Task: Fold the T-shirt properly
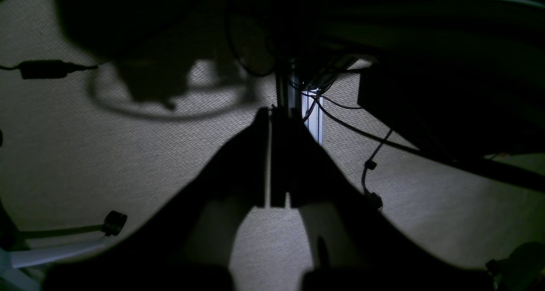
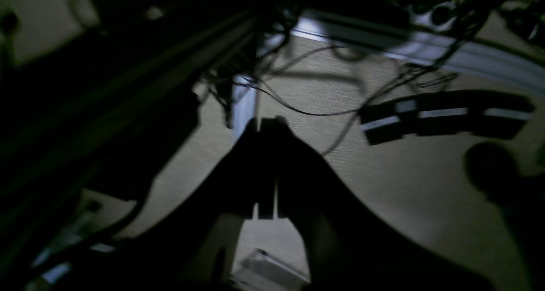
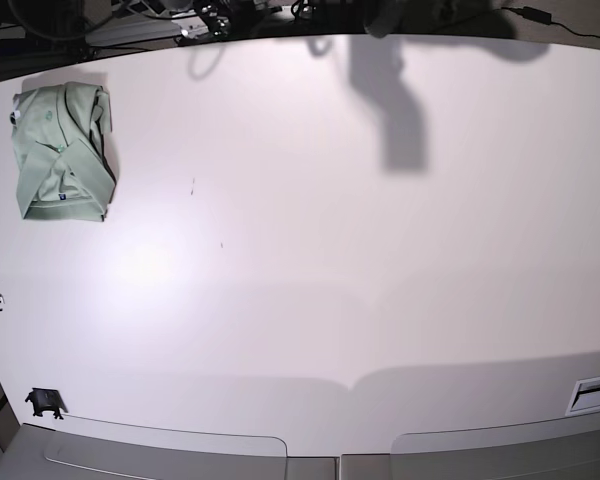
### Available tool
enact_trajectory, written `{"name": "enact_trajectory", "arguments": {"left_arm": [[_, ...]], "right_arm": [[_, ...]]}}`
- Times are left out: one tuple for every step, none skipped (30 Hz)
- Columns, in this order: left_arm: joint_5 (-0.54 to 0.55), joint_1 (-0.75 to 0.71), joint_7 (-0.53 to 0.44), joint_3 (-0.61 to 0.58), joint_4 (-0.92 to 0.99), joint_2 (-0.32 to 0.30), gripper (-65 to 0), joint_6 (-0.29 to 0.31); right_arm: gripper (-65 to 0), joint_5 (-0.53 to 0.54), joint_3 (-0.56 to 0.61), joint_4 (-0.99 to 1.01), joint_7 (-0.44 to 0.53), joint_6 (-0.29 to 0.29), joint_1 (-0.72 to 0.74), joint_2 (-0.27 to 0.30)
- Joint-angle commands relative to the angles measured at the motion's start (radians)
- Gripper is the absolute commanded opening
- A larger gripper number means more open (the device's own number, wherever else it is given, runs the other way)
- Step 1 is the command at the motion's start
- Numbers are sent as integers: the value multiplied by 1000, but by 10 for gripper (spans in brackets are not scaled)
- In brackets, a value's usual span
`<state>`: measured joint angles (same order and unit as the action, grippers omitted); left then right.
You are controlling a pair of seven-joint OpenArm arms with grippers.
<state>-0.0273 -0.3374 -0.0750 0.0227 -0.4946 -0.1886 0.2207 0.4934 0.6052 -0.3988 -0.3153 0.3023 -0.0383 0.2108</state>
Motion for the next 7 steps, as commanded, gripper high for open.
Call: {"name": "enact_trajectory", "arguments": {"left_arm": [[2, -8, -5, 2, -2, -5, -650, 8], [2, -10, -5, 2, -2, -6, -650, 8], [2, -12, -5, 2, -2, -6, -650, 11], [2, -12, -6, 2, -2, -6, -650, 11], [2, -12, -6, 2, -2, -6, -650, 11], [2, -10, -13, 2, -3, -6, -650, 11], [2, -8, -29, 2, -3, -6, -650, 11]], "right_arm": [[-650, 18, -3, -2, -4, 7, 4, -1], [-650, 34, -3, -2, -11, 8, 4, -1], [-650, 43, -3, -2, -18, 7, 4, -1], [-650, 42, -3, -2, -18, 7, 4, -1], [-650, 42, -3, -2, -18, 7, 4, -2], [-650, 42, -3, -2, -18, 8, 4, -3], [-650, 42, -3, -2, -18, 8, 4, -5]]}}
